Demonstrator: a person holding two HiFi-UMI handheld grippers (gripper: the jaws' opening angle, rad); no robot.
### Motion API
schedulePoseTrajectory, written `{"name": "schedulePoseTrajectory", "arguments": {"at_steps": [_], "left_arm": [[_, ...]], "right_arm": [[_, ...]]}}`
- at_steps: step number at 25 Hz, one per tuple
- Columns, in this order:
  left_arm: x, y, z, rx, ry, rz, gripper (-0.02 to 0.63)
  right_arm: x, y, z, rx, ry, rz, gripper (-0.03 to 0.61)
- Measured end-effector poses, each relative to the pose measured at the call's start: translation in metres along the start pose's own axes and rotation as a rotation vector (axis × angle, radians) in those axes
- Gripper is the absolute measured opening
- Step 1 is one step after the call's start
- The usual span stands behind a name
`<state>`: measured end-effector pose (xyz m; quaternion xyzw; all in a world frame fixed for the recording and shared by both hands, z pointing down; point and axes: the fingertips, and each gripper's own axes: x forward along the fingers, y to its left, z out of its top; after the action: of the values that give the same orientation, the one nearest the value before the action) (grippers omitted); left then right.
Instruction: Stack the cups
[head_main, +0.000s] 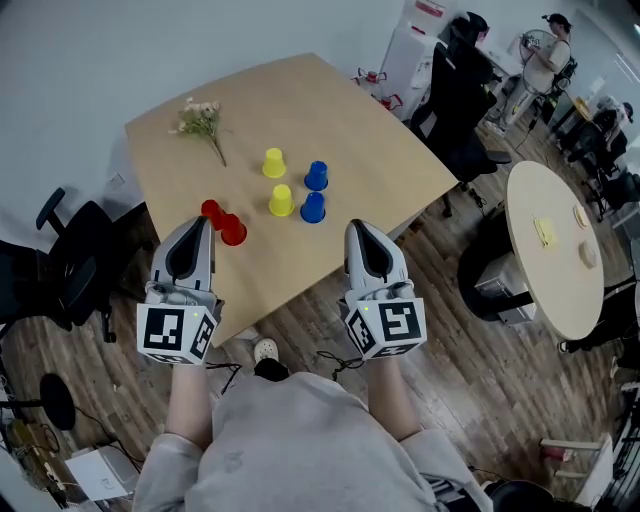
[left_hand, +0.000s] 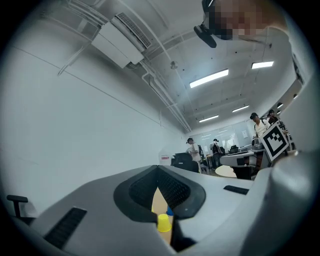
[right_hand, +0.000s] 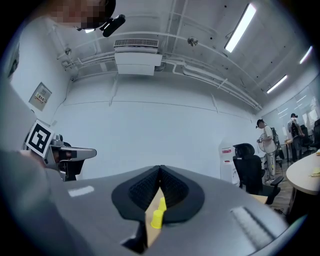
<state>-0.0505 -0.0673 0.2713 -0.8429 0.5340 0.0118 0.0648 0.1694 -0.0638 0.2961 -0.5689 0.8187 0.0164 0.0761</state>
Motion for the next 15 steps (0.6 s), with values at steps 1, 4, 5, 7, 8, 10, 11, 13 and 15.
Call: {"name": "schedulePoseTrajectory", "arguments": {"at_steps": [1,4,5,7,8,10,11,13,15], "left_arm": [[0.007,0.007,-0.002,-0.001,0.003,-0.005,0.008],[0.028,0.027,-0.011,-0.008,0.015,-0.023,0.008],[0.035,0.031,-0.014,-0.009,0.020,-0.031,0.008],[0.048,0.041,-0.022,-0.015,0.033,-0.047,0.008],[0.054,0.046,-0.027,-0.020,0.039,-0.055,0.008],[0.065,0.054,-0.038,-0.032,0.055,-0.068,0.008],[0.071,0.058,-0.044,-0.037,0.065,-0.075,0.008],[0.081,0.063,-0.058,-0.047,0.093,-0.091,0.008],[0.088,0.068,-0.076,-0.059,0.130,-0.104,0.008]], "right_arm": [[0.010,0.000,-0.001,0.000,0.001,-0.003,0.012],[0.035,0.001,-0.007,-0.001,0.007,-0.018,0.012],[0.043,0.001,-0.009,0.000,0.009,-0.024,0.012],[0.056,0.000,-0.014,0.006,0.017,-0.039,0.011],[0.062,0.000,-0.017,0.011,0.022,-0.047,0.012],[0.074,-0.001,-0.025,0.020,0.039,-0.062,0.012],[0.079,-0.001,-0.030,0.022,0.050,-0.069,0.012],[0.088,-0.002,-0.041,0.028,0.075,-0.082,0.012],[0.096,-0.001,-0.052,0.035,0.101,-0.093,0.012]]}}
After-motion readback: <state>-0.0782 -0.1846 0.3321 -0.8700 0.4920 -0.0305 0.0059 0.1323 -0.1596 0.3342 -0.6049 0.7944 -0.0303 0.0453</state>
